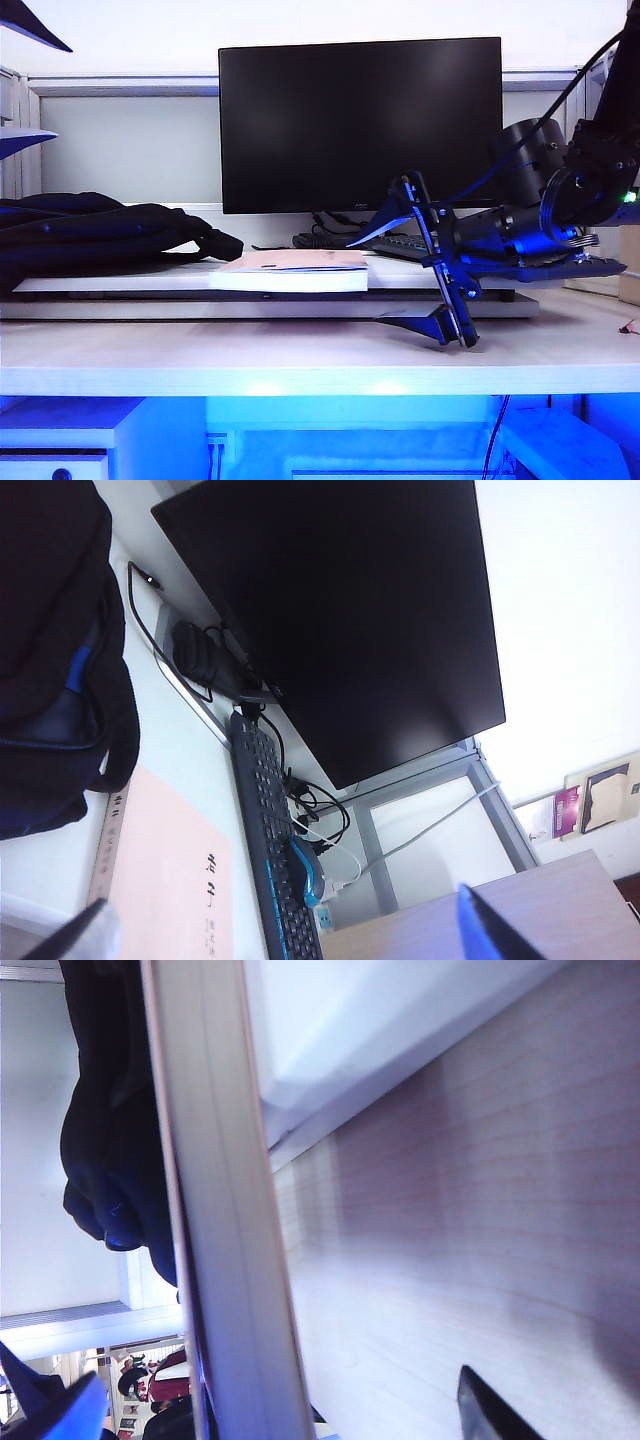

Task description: Pick up the book on the desk and put it into the open backpack.

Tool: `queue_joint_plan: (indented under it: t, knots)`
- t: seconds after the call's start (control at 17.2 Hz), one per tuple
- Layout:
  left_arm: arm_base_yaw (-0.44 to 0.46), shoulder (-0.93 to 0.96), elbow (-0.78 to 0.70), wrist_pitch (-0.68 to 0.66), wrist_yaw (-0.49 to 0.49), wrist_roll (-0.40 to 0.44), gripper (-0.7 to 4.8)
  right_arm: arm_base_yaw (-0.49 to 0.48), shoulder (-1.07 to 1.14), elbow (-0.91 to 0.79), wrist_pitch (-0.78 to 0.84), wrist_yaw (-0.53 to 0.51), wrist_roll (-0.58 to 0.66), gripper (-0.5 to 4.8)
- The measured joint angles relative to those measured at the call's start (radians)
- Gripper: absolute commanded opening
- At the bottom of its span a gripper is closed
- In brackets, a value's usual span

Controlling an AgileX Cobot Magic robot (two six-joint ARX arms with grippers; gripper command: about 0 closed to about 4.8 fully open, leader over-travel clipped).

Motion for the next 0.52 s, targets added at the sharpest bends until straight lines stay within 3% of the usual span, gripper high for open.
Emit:
queue_joint_plan:
  t: [0.41, 0.47, 0.52]
  knots:
    - [0.0, 0.0, 0.0, 0.0, 0.002, 0.0, 4.79, 0.043, 0.039, 0.104, 0.019, 0.007, 0.003, 4.61]
    - [0.0, 0.0, 0.001, 0.0, 0.005, 0.0, 4.79, 0.047, 0.053, 0.127, 0.005, 0.008, 0.014, 1.21]
    - [0.0, 0.0, 0.001, -0.001, 0.008, 0.0, 4.79, 0.06, 0.054, 0.129, -0.009, 0.009, 0.023, 0.14]
